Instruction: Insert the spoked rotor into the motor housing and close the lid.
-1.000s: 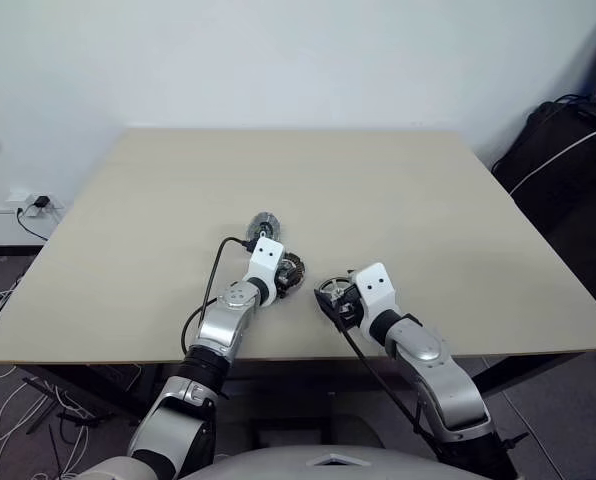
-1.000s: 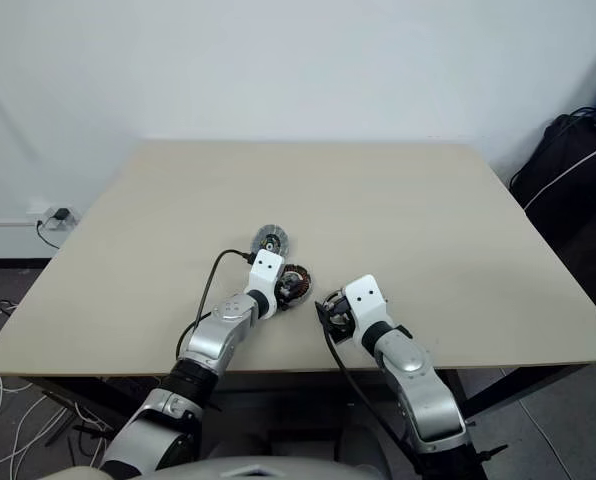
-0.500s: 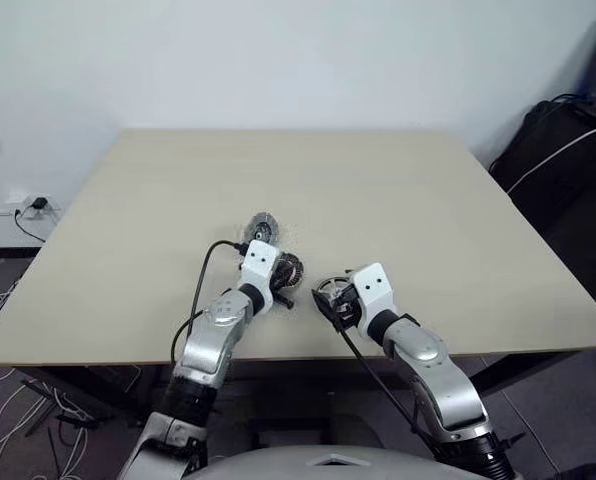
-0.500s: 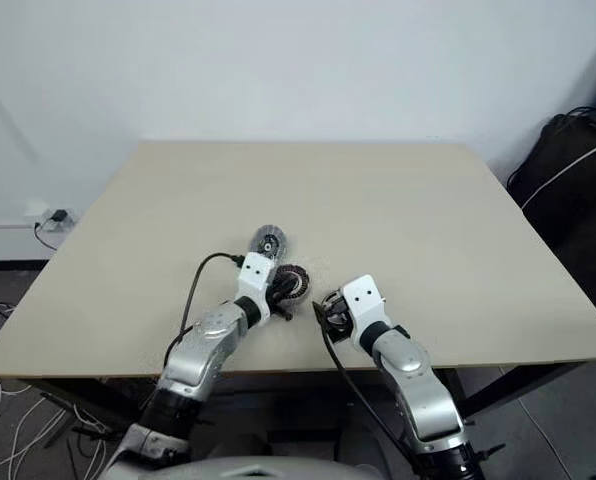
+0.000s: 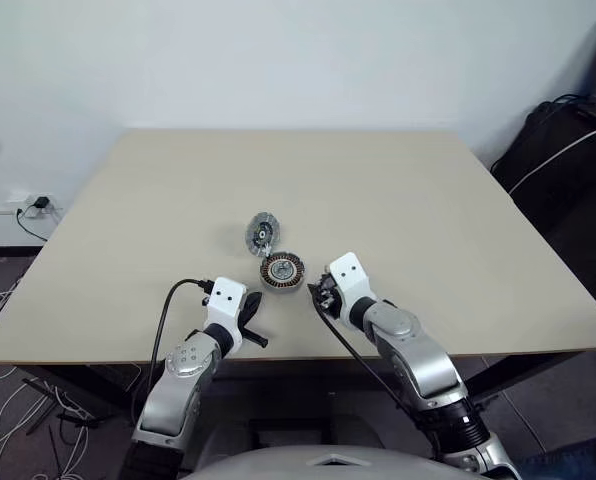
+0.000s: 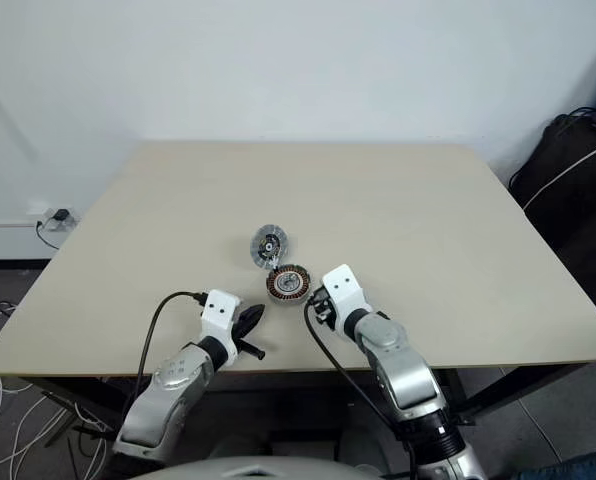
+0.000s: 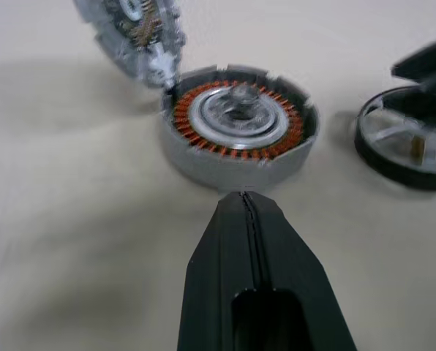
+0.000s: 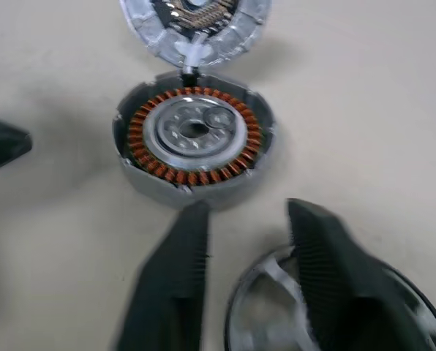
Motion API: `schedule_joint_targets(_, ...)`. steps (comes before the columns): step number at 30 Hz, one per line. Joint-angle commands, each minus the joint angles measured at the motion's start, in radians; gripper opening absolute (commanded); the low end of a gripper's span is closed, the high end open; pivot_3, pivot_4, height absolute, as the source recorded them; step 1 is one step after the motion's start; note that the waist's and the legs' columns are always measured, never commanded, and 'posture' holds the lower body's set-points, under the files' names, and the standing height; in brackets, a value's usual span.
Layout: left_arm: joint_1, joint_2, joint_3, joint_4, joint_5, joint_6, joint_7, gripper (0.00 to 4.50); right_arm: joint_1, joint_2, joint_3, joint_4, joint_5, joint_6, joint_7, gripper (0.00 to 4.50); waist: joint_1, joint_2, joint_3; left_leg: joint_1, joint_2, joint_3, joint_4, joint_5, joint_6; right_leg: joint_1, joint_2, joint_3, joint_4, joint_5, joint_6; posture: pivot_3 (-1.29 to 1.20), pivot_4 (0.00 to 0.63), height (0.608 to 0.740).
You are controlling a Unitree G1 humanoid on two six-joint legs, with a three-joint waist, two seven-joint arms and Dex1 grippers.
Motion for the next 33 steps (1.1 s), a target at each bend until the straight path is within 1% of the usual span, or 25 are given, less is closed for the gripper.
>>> schedule_joint_targets(1, 0.016, -0.007, -0.01, -0.042, 0.03, -0.081, 0.035, 0.0, -0.075, 0.032, 0.01, 0.025, -0.002, 0.021, -0.002, 0.57, 0.0, 0.0, 0.0, 0.0, 0.0, 0.0, 0.0, 0.0, 0.0, 0.0, 0.0, 0.0, 0.0, 0.0, 0.0, 0.0, 0.0, 0.74)
schedule_joint_targets(2, 0.022, -0.011, -0.012, -0.038, 0.035, -0.106, 0.042, 0.0, -0.088, 0.039, 0.01, 0.036, -0.002, 0.025, -0.003, 0.21, -0.001, 0.0, 0.0, 0.0, 0.0, 0.0, 0.0, 0.0, 0.0, 0.0, 0.0, 0.0, 0.0, 0.0, 0.0, 0.0, 0.0, 0.74)
schedule_joint_targets(3, 0.028, -0.015, -0.014, -0.038, 0.035, -0.105, 0.046, 0.0, -0.108, 0.049, 0.011, 0.054, -0.004, 0.029, -0.007, 0.02, 0.001, 0.0, 0.0, 0.0, 0.0, 0.0, 0.0, 0.0, 0.0, 0.0, 0.0, 0.0, 0.0, 0.0, 0.0, 0.0, 0.0, 0.74)
schedule_joint_targets(6, 0.045, -0.027, -0.026, -0.041, 0.031, -0.096, 0.049, 0.0, -0.168, 0.076, 0.011, 0.118, -0.016, 0.035, -0.023, 0.02, -0.001, 0.001, 0.0, 0.0, 0.0, 0.0, 0.0, 0.001, -0.002, 0.0, 0.0, 0.0, 0.0, 0.0, 0.0, 0.0, 0.0, 0.74)
schedule_joint_targets(12, 0.066, -0.021, -0.064, -0.05, 0.048, -0.146, 0.032, 0.0, -0.263, 0.113, 0.009, 0.249, -0.039, 0.025, -0.056, 0.02, -0.008, 0.001, 0.0, -0.001, -0.001, 0.0, 0.0, 0.002, -0.003, -0.001, 0.0, 0.0, 0.0, 0.0, 0.0, 0.0, 0.0, 0.74)
schedule_joint_targets(20, 0.073, -0.009, -0.07, -0.043, 0.057, -0.151, 0.037, 0.0, -0.336, 0.151, 0.012, 0.403, -0.059, -0.044, -0.064, 0.02, -0.021, 0.003, 0.002, -0.001, -0.001, 0.001, 0.0, 0.002, -0.003, -0.001, 0.0, 0.0, 0.0, 0.0, 0.0, 0.0, 0.0, 0.74)
schedule_joint_targets(23, 0.075, -0.01, -0.067, -0.038, 0.067, -0.156, 0.05, 0.0, -0.368, 0.168, -0.009, 0.472, -0.058, -0.101, -0.076, 0.02, -0.023, 0.004, 0.002, -0.001, -0.001, 0.001, 0.0, 0.002, -0.003, -0.001, 0.0, 0.0, 0.0, 0.0, 0.0, 0.0, 0.0, 0.74)
schedule_joint_targets(33, 0.074, -0.011, -0.06, -0.034, 0.066, -0.158, 0.055, 0.0, -0.436, 0.185, -0.029, 0.623, -0.062, -0.199, -0.074, 0.02, -0.024, 0.005, 0.003, -0.001, 0.0, 0.001, -0.001, 0.002, -0.004, -0.001, 0.0, 0.0, 0.0, 0.0, 0.0, 0.0, 0.0, 0.74)
